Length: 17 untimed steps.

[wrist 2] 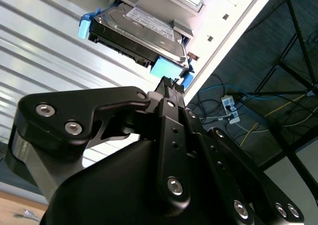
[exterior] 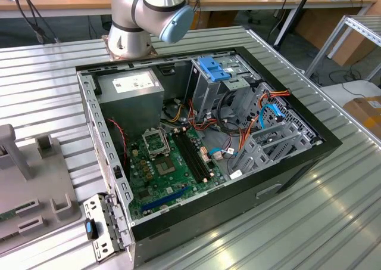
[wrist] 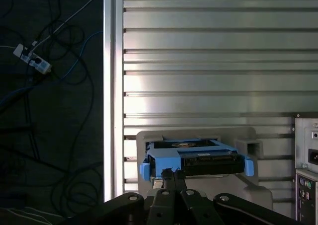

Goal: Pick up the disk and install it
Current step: 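Pick up the disk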

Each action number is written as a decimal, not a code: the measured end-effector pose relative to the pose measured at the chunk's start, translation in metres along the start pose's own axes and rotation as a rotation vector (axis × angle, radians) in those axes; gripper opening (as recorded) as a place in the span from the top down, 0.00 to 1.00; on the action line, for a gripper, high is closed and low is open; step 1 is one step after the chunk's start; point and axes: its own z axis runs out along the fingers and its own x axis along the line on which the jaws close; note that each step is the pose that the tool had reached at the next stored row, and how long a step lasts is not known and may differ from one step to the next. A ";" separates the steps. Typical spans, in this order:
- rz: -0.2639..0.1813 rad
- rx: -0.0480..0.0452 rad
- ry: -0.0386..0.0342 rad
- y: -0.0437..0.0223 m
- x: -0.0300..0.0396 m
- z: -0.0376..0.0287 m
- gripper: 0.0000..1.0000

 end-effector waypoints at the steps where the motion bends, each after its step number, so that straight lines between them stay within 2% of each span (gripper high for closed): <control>1: 0.000 0.0000 0.0000 0.0000 0.0000 0.0000 0.89; 13: -0.001 0.0000 0.0001 0.0000 0.0000 0.0000 0.89; 17: -0.032 -0.0005 0.0015 0.0000 0.0001 0.0000 0.89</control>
